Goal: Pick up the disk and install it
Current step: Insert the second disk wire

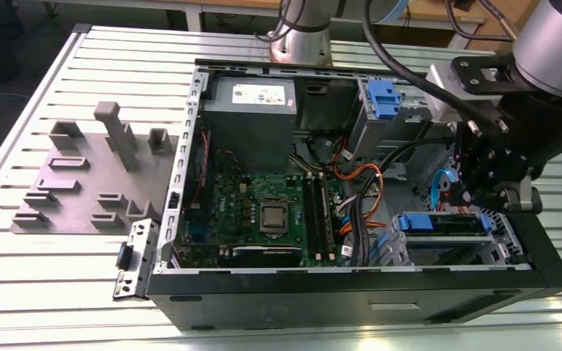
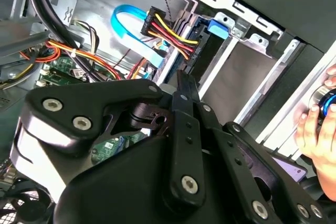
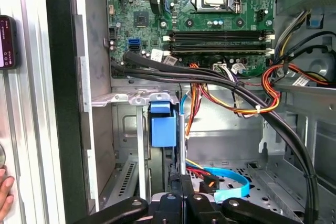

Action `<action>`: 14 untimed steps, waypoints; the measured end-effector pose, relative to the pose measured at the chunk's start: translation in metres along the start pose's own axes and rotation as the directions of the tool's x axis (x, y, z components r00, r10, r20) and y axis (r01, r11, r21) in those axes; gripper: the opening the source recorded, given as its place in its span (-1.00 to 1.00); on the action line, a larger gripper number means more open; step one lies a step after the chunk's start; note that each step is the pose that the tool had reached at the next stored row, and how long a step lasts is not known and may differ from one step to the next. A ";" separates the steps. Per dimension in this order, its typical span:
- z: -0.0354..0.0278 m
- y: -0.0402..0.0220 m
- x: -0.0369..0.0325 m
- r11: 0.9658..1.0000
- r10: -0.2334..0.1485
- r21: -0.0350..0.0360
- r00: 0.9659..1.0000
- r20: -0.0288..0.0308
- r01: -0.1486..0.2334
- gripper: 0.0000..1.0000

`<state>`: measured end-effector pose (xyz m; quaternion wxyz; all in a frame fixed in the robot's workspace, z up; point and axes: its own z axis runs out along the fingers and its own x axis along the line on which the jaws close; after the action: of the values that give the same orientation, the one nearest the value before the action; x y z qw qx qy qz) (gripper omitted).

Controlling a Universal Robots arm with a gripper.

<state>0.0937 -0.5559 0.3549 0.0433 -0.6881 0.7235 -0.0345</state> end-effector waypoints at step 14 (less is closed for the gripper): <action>-0.0126 -0.0017 -0.0056 1.000 0.001 -0.008 1.000 0.009 -0.001 -0.79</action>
<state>0.0942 -0.5506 0.3677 0.0438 -0.6881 0.7238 -0.0283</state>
